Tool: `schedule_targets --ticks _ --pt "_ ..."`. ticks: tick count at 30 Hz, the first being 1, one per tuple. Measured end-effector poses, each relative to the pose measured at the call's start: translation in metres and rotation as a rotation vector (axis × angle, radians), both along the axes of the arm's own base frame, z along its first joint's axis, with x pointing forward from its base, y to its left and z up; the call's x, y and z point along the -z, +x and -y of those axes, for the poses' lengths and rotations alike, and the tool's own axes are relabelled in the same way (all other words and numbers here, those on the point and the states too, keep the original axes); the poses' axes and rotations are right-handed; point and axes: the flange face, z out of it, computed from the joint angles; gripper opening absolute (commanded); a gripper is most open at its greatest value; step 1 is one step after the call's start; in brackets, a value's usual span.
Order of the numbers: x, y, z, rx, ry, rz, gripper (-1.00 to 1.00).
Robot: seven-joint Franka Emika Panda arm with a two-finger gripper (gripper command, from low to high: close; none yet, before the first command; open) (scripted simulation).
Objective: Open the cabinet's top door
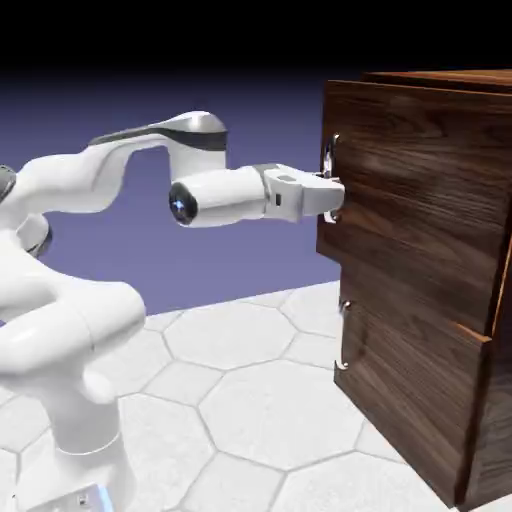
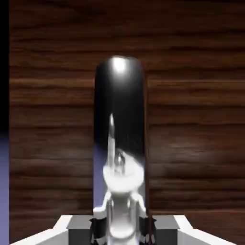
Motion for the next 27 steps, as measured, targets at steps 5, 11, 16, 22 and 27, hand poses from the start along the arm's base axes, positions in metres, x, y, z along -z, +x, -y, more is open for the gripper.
schedule_targets --ticks 5,11,16,22,27 --pt "0.000 -0.033 0.029 -0.123 0.000 0.000 -1.00" --pt "0.000 -0.064 0.063 -0.252 0.000 0.000 -1.00" --pt "0.000 -0.087 0.096 -0.363 0.000 0.000 -1.00" --pt "0.000 -0.110 0.141 -0.505 0.000 0.000 -1.00" --pt "0.000 -0.124 0.178 -0.615 0.000 0.000 -1.00"
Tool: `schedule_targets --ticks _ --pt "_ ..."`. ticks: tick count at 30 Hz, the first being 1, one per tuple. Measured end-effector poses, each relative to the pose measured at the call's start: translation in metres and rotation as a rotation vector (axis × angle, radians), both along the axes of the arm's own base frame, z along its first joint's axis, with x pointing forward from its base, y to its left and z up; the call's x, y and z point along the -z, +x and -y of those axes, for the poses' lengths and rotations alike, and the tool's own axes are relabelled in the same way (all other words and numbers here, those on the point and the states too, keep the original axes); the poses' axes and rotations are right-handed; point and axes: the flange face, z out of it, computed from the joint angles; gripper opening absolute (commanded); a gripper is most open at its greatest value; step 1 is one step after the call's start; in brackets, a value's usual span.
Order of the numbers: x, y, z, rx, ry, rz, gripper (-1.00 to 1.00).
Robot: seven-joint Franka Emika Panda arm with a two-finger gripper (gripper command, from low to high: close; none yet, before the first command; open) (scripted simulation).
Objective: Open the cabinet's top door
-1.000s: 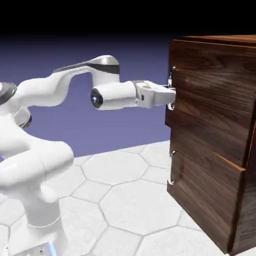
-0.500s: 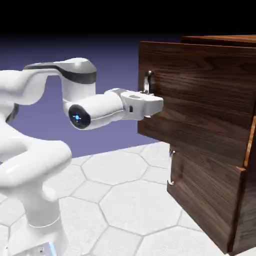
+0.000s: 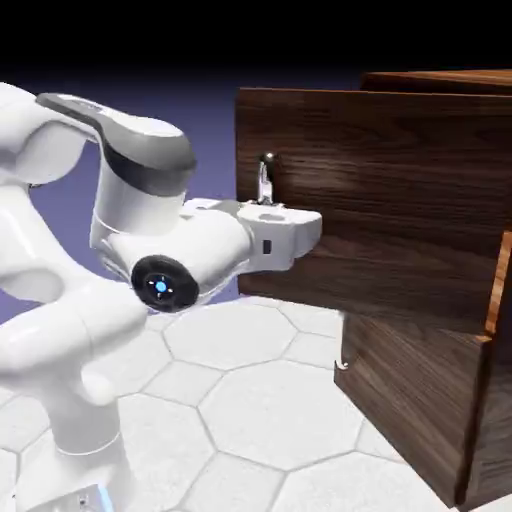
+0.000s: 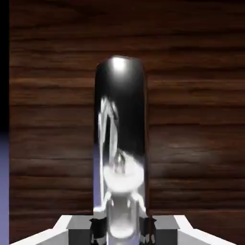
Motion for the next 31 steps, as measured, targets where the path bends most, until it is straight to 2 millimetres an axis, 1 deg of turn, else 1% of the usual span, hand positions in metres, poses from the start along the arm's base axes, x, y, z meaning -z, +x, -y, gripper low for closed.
schedule_targets --ticks 7,14,22,31 --pt "0.000 -0.013 0.055 -0.157 0.000 0.000 -1.00" --pt "0.000 -0.016 0.113 -0.321 0.000 0.000 -1.00" --pt "0.000 -0.010 0.176 -0.495 0.000 0.000 -1.00" --pt "0.000 0.007 0.234 -0.665 0.000 0.000 -1.00"
